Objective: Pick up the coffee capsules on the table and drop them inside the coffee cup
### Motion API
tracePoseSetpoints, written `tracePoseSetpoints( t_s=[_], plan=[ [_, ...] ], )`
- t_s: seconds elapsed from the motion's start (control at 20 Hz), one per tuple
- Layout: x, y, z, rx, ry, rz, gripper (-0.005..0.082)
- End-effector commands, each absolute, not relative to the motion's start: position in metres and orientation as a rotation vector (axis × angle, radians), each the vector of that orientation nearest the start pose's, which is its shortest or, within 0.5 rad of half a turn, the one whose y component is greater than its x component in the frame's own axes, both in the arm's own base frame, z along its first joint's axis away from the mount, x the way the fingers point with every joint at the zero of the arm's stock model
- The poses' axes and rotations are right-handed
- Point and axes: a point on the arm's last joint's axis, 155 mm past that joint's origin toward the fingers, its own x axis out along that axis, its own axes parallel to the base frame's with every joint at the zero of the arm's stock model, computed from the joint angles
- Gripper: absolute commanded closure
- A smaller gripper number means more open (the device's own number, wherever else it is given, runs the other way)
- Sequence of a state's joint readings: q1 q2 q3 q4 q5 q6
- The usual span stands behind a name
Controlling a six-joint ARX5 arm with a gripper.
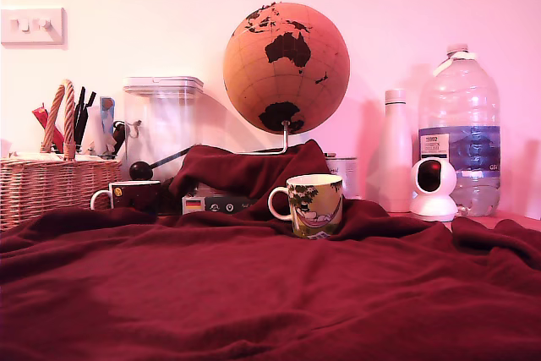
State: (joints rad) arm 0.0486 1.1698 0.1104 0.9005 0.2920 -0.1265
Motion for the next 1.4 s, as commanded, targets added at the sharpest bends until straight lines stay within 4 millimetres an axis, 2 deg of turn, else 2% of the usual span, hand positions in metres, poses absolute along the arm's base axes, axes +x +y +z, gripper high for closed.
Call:
tracePoseSetpoints(
  t_s=[0.0,0.2,0.5,0.75,0.9,1.35],
  plan=[
    [0.331,-0.042,0.14,-0.152,0.123,-0.268,0.0542],
    [0.322,-0.059,0.152,-0.179,0.113,-0.347,0.0542],
    [0.311,-0.102,0.158,-0.221,0.151,-0.509,0.0542],
    [0.309,-0.136,0.174,-0.207,0.154,-0.612,0.0542],
    [0.305,-0.151,0.172,-0.189,0.194,-0.657,0.0542],
    [0.293,-0.172,0.164,-0.179,0.242,-0.723,0.0542]
  ],
)
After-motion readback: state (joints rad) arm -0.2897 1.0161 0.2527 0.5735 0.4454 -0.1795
